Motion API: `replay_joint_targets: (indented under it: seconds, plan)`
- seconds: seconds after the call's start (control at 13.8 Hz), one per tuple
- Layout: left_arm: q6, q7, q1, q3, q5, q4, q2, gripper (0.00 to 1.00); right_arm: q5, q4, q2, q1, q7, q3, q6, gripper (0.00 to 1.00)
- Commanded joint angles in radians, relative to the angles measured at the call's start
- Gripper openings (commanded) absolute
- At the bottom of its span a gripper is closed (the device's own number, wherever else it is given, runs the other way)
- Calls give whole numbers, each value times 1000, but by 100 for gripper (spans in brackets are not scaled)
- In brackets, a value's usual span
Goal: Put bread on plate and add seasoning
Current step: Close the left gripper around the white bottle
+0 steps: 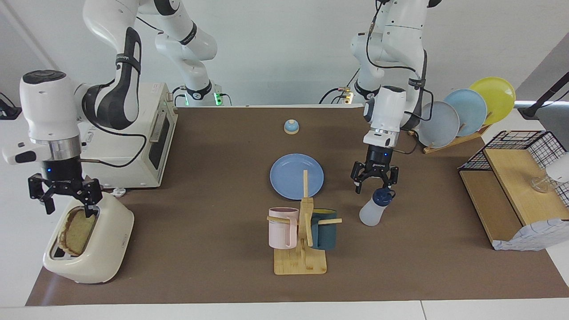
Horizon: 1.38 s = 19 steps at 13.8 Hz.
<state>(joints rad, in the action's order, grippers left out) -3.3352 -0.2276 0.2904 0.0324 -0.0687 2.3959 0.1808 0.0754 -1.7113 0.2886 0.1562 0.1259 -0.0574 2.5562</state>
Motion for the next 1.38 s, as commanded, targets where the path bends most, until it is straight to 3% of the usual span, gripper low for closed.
replay_joint_targets:
  seconds: [0.0, 0.29, 0.44, 0.51, 0.58, 0.87, 1.09, 1.31]
  plan:
    - [26, 10, 129, -136, -17, -72, 58, 100, -2, 30, 43, 19, 26, 10, 27, 92]
    - [28, 2, 444, -478, -25, -119, 124, 100, 26, 62, 46, 8, 80, 11, -2, 52]
    - [23, -1, 463, -485, -66, -124, 132, 100, 82, 79, 50, 6, 107, 13, -22, 30]
    - [22, -1, 469, -485, -72, -132, 141, 100, 136, 103, 55, 6, 157, 16, -57, 6]
    - [19, -3, 470, -485, -77, -135, 152, 100, 171, 126, 63, 5, 190, 19, -80, 0]
    - [-50, -6, 481, -483, -114, -147, 201, 100, 185, 147, 52, -4, 198, 21, -120, 0]
    - [-69, -7, 481, -480, -129, -153, 210, 100, 185, 231, 24, -18, 213, 45, -316, 0]
    - [-72, -12, 481, -479, -129, -153, 210, 98, 185, 257, -69, -52, 213, 80, -494, 0]
